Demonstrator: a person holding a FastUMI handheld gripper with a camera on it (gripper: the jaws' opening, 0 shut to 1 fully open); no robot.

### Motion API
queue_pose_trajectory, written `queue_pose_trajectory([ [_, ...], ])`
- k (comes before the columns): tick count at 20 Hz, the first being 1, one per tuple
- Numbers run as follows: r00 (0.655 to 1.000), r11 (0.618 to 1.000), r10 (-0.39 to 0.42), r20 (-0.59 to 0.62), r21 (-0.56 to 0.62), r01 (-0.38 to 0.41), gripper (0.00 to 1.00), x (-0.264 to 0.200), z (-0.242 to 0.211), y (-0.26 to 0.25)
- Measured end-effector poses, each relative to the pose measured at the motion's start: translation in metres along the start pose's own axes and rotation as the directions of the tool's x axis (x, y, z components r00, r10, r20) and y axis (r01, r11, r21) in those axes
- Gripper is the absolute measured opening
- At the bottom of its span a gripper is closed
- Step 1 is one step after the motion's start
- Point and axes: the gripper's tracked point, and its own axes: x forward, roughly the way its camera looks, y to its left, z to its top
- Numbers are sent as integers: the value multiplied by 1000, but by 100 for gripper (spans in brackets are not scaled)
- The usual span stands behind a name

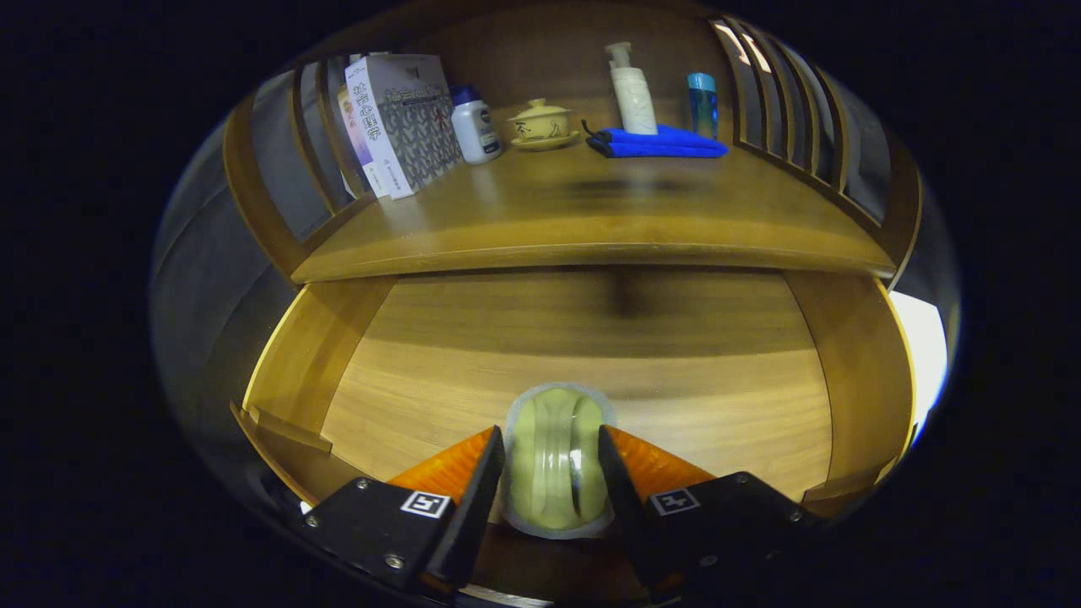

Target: Pull open the drawer, take out the items inside it, and place them on the countertop above the cabinet.

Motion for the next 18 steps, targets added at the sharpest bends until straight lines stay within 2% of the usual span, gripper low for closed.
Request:
queue_pose_trajectory([
  [1, 1000, 1000, 8, 7, 0, -8, 67, 0, 3, 0],
  [2, 1000, 1000, 3, 12, 0, -3, 55, 1, 2, -3],
  [5, 1000, 1000, 1, 17, 12, -1, 27, 2, 1, -4],
  [6, 1000, 1000, 0, 24, 9, 0, 23, 1, 2, -5],
  [13, 991, 999, -7, 136, -38, 12, 21, -18, 20, -7],
  [18, 967, 996, -15, 254, -77, 36, 21, -44, 46, -7],
])
